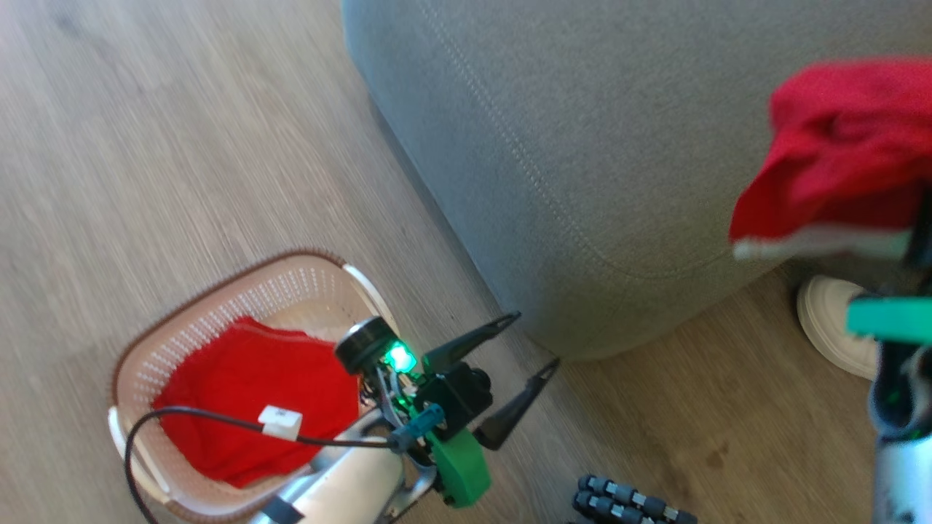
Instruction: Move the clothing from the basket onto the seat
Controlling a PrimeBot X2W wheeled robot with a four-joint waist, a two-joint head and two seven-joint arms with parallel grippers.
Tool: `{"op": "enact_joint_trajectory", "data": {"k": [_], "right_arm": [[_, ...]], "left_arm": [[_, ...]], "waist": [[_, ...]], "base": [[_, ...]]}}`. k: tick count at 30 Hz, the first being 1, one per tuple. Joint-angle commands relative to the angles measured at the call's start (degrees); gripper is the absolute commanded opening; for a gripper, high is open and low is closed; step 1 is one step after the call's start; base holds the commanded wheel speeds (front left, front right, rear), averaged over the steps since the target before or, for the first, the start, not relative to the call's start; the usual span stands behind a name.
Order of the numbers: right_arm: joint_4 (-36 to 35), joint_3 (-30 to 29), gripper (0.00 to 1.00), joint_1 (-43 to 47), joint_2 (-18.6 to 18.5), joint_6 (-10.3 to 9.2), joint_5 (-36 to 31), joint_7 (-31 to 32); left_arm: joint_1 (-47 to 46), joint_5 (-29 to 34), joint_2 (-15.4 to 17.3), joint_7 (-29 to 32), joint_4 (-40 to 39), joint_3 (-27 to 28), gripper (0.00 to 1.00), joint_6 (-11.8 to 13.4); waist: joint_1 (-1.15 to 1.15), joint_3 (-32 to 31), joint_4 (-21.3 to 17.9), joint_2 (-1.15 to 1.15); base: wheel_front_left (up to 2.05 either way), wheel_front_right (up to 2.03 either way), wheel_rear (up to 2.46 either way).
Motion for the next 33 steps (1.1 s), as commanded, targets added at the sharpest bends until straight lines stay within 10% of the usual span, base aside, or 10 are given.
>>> {"op": "enact_joint_trajectory", "data": {"k": [1,33], "right_arm": [[-1.88,-0.03,0.0,-3.58,-1.83,0.4,0.75,-0.13],[33.39,-3.02,0.0,-47.7,-20.96,0.4,11.1,-0.13]], "left_arm": [[-2.73,0.58,0.55,-0.28,-1.97,1.51,1.0,-0.06],[-13.56,2.34,8.52,-0.28,-2.93,-6.14,1.0,0.07]], "waist": [[0.0,2.7,-0.23,0.0],[0.0,23.08,6.73,0.0]], "base": [[0.0,0.0,0.0],[0.0,0.0,0.0]]}}
